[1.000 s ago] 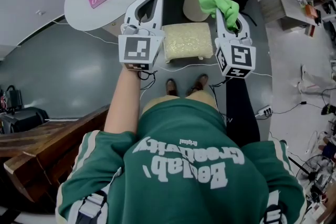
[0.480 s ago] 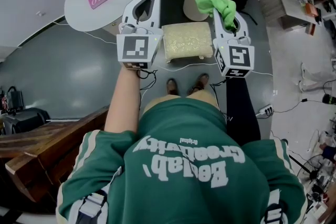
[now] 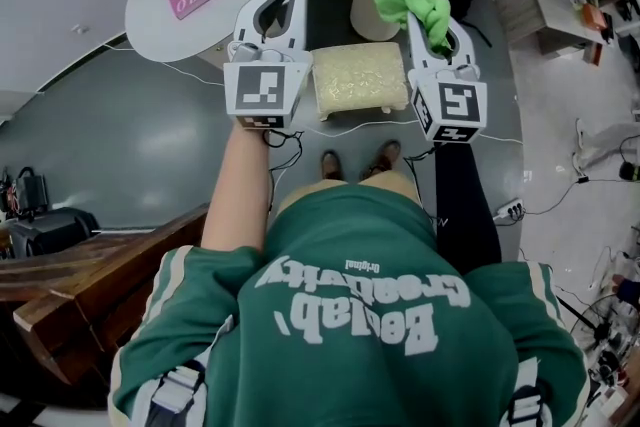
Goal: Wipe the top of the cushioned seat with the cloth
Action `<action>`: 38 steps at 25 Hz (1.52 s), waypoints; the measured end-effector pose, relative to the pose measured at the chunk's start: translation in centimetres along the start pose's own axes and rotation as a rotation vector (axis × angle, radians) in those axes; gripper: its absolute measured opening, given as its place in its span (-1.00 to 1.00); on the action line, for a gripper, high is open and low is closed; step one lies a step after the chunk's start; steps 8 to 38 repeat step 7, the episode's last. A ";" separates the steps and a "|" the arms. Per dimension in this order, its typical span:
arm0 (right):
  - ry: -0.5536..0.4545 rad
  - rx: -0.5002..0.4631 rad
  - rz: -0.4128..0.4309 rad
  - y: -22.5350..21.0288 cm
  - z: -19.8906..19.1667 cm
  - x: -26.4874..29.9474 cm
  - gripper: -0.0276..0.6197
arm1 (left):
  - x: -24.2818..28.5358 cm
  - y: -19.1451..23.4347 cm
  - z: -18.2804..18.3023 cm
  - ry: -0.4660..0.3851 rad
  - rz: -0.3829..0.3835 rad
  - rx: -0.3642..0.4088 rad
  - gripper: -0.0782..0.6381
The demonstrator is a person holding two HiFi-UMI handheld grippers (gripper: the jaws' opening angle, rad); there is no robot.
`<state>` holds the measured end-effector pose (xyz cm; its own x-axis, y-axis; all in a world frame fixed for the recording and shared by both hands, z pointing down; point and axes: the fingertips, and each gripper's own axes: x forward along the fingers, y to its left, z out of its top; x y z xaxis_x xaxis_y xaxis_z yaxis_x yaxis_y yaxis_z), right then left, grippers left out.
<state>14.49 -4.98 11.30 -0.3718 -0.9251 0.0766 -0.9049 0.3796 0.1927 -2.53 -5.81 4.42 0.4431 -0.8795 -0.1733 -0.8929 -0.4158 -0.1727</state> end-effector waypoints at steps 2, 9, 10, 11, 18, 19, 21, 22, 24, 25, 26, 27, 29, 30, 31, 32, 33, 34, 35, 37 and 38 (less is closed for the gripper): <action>0.000 -0.002 0.003 0.0 0.1 0.1 -0.67 | 0.1 0.1 0.2 -0.007 0.004 0.006 -0.74; -0.008 -0.010 0.009 0.1 0.7 0.0 -0.67 | -0.1 0.2 0.7 0.001 0.003 -0.008 -0.74; -0.008 -0.010 0.009 0.1 0.7 0.0 -0.67 | -0.1 0.2 0.7 0.001 0.003 -0.008 -0.74; -0.008 -0.010 0.009 0.1 0.7 0.0 -0.67 | -0.1 0.2 0.7 0.001 0.003 -0.008 -0.74; -0.008 -0.010 0.009 0.1 0.7 0.0 -0.67 | -0.1 0.2 0.7 0.001 0.003 -0.008 -0.74; -0.008 -0.010 0.009 0.1 0.7 0.0 -0.67 | -0.1 0.2 0.7 0.001 0.003 -0.008 -0.74; -0.008 -0.010 0.009 0.1 0.7 0.0 -0.67 | -0.1 0.2 0.7 0.001 0.003 -0.008 -0.74; -0.008 -0.010 0.009 0.1 0.7 0.0 -0.67 | -0.1 0.2 0.7 0.001 0.003 -0.008 -0.74; -0.008 -0.010 0.009 0.1 0.7 0.0 -0.67 | -0.1 0.2 0.7 0.001 0.003 -0.008 -0.74; -0.008 -0.010 0.009 0.1 0.7 0.0 -0.67 | -0.1 0.2 0.7 0.001 0.003 -0.008 -0.74; -0.008 -0.010 0.009 0.1 0.7 0.0 -0.67 | -0.1 0.2 0.7 0.001 0.003 -0.008 -0.74; -0.008 -0.010 0.009 0.1 0.7 0.0 -0.67 | -0.1 0.2 0.7 0.001 0.003 -0.008 -0.74; -0.008 -0.010 0.009 0.1 0.7 0.0 -0.67 | -0.1 0.2 0.7 0.001 0.003 -0.008 -0.74; -0.008 -0.010 0.009 0.1 0.7 0.0 -0.67 | -0.1 0.2 0.7 0.001 0.003 -0.008 -0.74; -0.008 -0.010 0.009 0.1 0.7 0.0 -0.67 | -0.1 0.2 0.7 0.001 0.003 -0.008 -0.74; -0.008 -0.010 0.009 0.1 0.7 0.0 -0.67 | -0.1 0.2 0.7 0.001 0.003 -0.008 -0.74; -0.008 -0.010 0.009 0.1 0.7 0.0 -0.67 | -0.1 0.2 0.7 0.001 0.003 -0.008 -0.74; -0.008 -0.010 0.009 0.1 0.7 0.0 -0.67 | -0.1 0.2 0.7 0.001 0.003 -0.008 -0.74; -0.008 -0.010 0.009 0.1 0.7 0.0 -0.67 | -0.1 0.2 0.7 0.001 0.003 -0.008 -0.74; -0.008 -0.010 0.009 0.1 0.7 0.0 -0.67 | -0.1 0.2 0.7 0.001 0.003 -0.008 -0.74; -0.008 -0.010 0.009 0.1 0.7 0.0 -0.67 | -0.1 0.2 0.7 0.001 0.003 -0.008 -0.74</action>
